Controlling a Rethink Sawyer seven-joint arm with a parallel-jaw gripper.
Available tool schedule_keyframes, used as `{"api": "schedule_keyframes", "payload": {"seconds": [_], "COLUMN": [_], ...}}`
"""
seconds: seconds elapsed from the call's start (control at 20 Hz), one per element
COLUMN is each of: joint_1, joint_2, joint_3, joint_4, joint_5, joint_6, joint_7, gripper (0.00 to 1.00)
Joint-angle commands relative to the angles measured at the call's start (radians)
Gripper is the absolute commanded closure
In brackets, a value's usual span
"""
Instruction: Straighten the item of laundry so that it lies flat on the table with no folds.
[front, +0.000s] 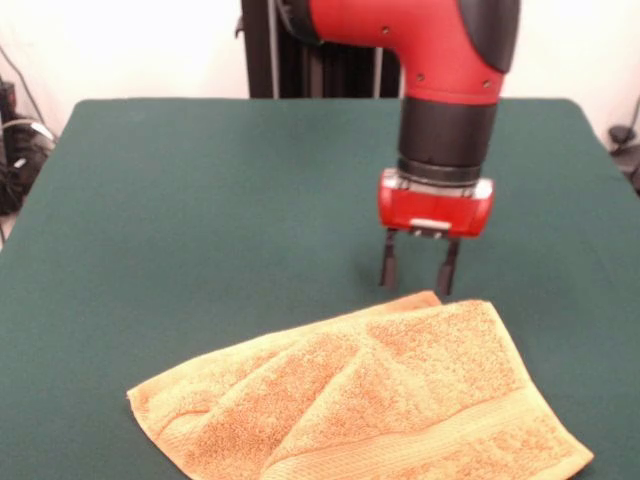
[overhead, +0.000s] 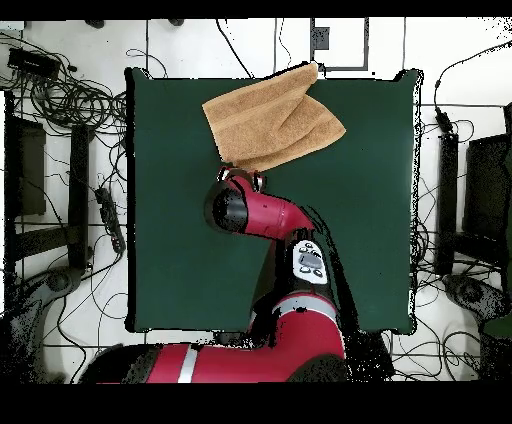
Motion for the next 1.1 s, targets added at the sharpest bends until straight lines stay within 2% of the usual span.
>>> {"api": "schedule_keyframes", "payload": {"seconds": [0.05, 1.1], "joint_1": [-0.028, -0.071], "joint_2": [0.099, 0.192], "joint_3": [0.028, 0.11], "joint_4": [-0.072, -0.152], "joint_5": [0.042, 0.01], "joint_6": [-0.015, -0.058], "joint_7": [0.177, 0.161], "gripper": [0.0, 0.0]}}
